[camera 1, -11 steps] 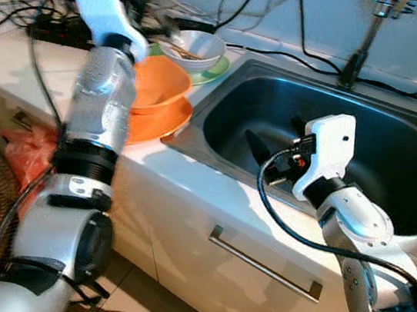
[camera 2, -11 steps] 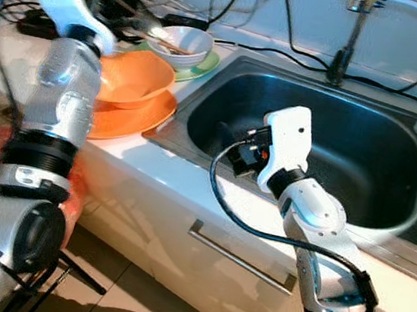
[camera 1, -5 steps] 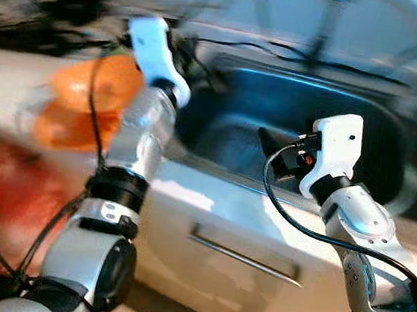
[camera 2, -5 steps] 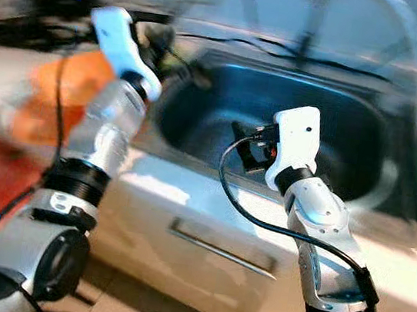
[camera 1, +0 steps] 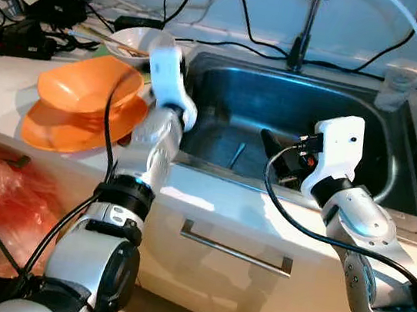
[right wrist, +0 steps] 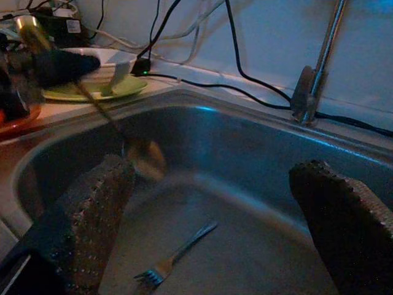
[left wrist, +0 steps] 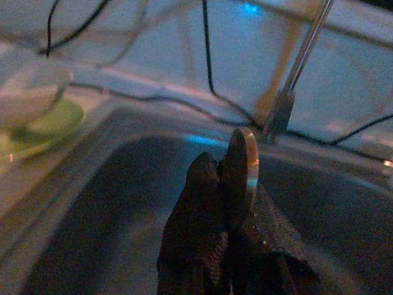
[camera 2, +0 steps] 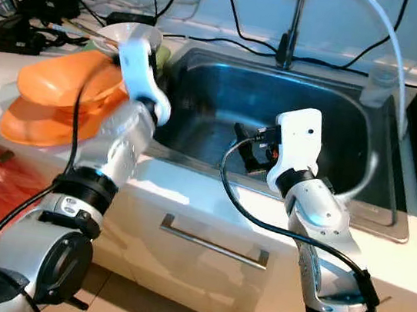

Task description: Kitchen organization

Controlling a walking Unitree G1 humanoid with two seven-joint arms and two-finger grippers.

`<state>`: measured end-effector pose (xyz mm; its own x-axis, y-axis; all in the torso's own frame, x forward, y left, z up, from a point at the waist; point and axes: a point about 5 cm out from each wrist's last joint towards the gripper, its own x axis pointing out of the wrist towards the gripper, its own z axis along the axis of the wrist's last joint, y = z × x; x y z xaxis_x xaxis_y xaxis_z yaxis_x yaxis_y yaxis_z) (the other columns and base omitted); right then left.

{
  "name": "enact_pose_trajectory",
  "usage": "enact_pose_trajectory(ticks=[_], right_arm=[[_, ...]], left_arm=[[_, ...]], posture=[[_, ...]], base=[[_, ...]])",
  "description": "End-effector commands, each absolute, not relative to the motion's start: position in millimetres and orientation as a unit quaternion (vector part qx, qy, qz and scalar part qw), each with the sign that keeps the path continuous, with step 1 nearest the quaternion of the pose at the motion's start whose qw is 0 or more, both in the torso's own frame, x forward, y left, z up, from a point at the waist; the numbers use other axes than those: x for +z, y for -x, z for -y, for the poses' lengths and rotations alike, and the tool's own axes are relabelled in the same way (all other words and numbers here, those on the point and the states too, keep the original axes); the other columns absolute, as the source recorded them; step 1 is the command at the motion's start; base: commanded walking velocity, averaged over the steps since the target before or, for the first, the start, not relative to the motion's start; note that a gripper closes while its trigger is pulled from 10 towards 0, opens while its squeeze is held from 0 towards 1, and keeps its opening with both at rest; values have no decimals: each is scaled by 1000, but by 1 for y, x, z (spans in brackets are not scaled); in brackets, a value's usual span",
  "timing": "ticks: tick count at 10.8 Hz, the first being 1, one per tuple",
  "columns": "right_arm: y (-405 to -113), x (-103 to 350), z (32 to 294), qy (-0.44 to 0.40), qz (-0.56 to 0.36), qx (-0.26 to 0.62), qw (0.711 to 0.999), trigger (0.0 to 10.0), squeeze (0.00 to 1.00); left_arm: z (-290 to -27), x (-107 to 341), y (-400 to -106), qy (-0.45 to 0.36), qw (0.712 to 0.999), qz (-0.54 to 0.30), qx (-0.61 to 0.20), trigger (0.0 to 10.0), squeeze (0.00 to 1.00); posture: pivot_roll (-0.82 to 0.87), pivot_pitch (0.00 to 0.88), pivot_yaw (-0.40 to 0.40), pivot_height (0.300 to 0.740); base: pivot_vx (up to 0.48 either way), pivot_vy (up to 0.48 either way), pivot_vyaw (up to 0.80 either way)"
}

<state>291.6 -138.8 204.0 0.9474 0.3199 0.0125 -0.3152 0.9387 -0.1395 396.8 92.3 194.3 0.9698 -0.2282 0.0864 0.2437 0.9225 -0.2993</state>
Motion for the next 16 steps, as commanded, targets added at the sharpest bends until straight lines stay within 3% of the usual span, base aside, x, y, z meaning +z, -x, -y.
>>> enact_pose_trajectory(ticks=[1, 3, 4, 6, 8, 10, 12, 13, 16], right_arm=[[-289, 206, 137, 67, 17, 162, 984, 10000, 0], [-286, 207, 136, 66, 15, 162, 985, 10000, 0], [-283, 205, 134, 55, 7, 170, 984, 10000, 0], [-267, 198, 113, 23, -33, 262, 964, 10000, 0], [-250, 182, 105, 18, -88, 300, 950, 10000, 0], [-238, 177, 104, 9, -110, 319, 941, 10000, 0], [-234, 177, 105, 11, -122, 321, 939, 10000, 0], [-233, 176, 105, 12, -125, 321, 939, 10000, 0], [-232, 177, 105, 13, -128, 321, 938, 10000, 0]], left_arm=[[-97, 191, -399, 158, 981, 11, -110, 118, 0], [-100, 174, -401, 167, 980, -34, -102, 2157, 0], [-94, 169, -401, 162, 979, -49, -113, 2431, 0], [-87, 164, -400, 157, 977, -70, -127, 1882, 0], [-85, 159, -400, 158, 976, -85, -127, 1961, 0], [-85, 158, -400, 157, 975, -94, -125, 2314, 0], [-85, 150, -399, 151, 975, -112, -119, 3608, 0], [-86, 149, -398, 153, 974, -115, -119, 10000, 1000], [-93, 148, -399, 156, 975, -119, -102, 10000, 1000]], posture=[[-136, 0, 92, 740], [-151, 0, 102, 740], [-153, 0, 104, 740], [-161, 0, 109, 740], [-169, 0, 110, 740], [-176, 0, 110, 740], [-180, 0, 109, 740], [-181, 0, 108, 740], [-183, 0, 109, 740]], base=[[0, 0, 0], [0, 0, 0], [0, 0, 0], [0, 0, 0], [0, 0, 0], [0, 0, 0], [0, 0, 0], [0, 0, 0], [0, 0, 0]])
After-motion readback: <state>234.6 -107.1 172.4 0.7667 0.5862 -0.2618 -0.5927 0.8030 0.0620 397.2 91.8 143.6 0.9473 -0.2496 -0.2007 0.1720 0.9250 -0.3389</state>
